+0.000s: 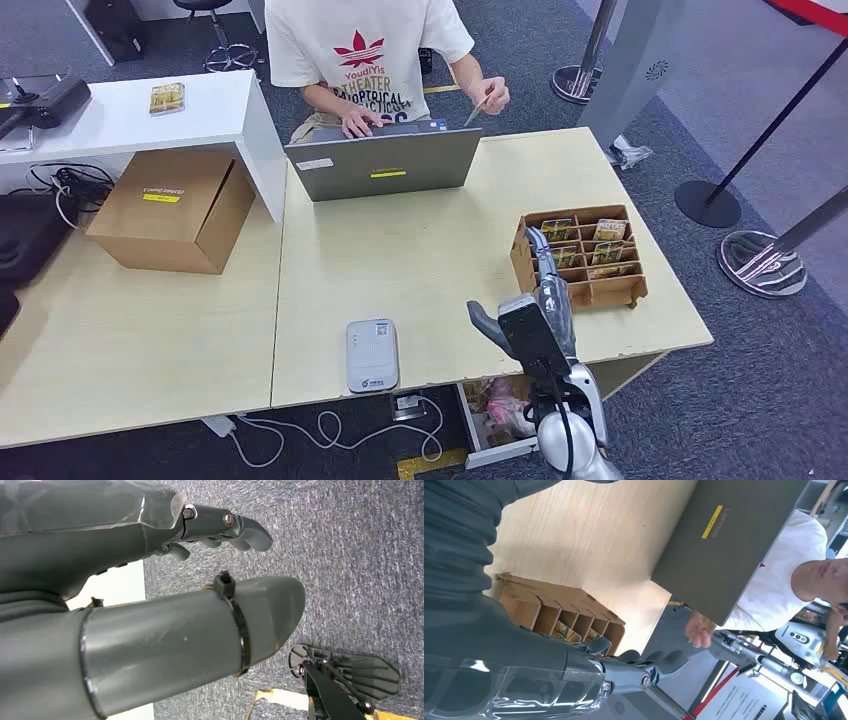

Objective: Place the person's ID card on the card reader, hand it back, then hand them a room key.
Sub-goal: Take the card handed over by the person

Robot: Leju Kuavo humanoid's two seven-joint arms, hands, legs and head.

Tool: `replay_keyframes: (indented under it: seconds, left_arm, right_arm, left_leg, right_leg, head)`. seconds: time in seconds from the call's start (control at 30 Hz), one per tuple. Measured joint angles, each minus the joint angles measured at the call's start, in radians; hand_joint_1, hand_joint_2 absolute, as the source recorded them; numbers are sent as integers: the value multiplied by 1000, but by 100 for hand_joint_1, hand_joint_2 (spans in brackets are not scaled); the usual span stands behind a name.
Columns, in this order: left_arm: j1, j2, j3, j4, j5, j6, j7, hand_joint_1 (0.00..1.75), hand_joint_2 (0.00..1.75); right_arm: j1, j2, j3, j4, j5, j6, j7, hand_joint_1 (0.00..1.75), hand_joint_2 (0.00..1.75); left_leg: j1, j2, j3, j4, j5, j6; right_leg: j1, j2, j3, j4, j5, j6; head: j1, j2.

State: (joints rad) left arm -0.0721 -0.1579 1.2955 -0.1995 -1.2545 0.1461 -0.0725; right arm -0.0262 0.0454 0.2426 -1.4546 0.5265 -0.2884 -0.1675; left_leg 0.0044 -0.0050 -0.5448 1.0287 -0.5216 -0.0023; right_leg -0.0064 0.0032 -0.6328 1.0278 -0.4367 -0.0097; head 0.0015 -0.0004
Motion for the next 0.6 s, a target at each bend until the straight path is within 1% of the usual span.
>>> replay_keyframes:
  seconds: [0.6]
  left_arm:
    - [-1,0,0,0,4,0,-1,0,0]
  right_arm:
    - [-3,0,0,0,1,1,0,0,175]
  left_leg:
    - [0,0,0,0,0,0]
  right_leg:
    - [0,0,0,0,0,0]
  head:
    - [0,0]
